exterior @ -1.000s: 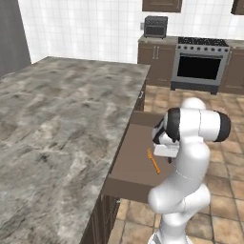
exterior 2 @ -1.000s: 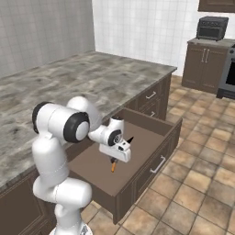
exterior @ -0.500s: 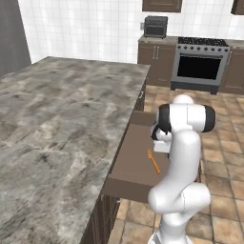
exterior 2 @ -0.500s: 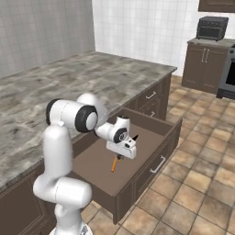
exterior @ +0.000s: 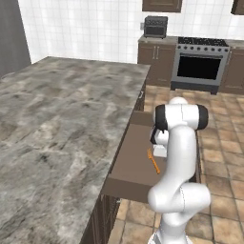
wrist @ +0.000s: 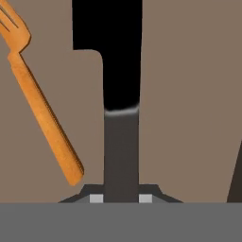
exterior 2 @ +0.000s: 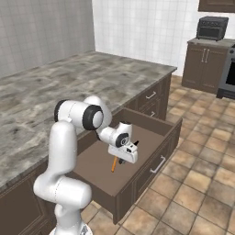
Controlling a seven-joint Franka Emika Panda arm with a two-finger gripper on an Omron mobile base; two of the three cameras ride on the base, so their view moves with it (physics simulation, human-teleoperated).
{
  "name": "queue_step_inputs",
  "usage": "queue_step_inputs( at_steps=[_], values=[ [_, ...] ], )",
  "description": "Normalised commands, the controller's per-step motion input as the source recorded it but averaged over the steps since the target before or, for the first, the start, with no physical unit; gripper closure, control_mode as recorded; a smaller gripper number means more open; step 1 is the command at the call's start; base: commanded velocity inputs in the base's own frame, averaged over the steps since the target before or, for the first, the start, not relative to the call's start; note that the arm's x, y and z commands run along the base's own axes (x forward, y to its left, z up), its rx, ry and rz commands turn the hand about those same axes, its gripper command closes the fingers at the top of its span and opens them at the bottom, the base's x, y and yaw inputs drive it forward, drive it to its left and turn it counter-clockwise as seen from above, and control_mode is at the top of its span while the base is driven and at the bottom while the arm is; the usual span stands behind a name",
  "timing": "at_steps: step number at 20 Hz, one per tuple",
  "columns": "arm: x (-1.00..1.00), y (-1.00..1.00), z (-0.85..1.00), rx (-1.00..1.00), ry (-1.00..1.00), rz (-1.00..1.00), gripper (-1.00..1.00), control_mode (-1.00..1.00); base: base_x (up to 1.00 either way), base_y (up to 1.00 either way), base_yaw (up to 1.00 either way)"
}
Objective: Pick up the metallic utensils from the counter and place them in the open drawer. Make sure not to pick up any wooden utensils.
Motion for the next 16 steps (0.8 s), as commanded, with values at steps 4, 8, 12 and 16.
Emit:
queue_step_inputs(
  at_steps=[4,8,12,16],
  values=[
    [0.0,0.0,0.0,0.0,0.01,0.0,-1.0,-1.0,0.0,0.0,0.0],
    [0.0,0.0,0.0,0.0,0.0,0.0,-1.0,-1.0,0.0,0.0,0.0],
    [0.0,0.0,0.0,0.0,0.01,0.0,-1.0,-1.0,0.0,0.0,0.0],
    [0.0,0.0,0.02,0.0,0.0,0.0,-1.0,-1.0,0.0,0.0,0.0]
  ],
)
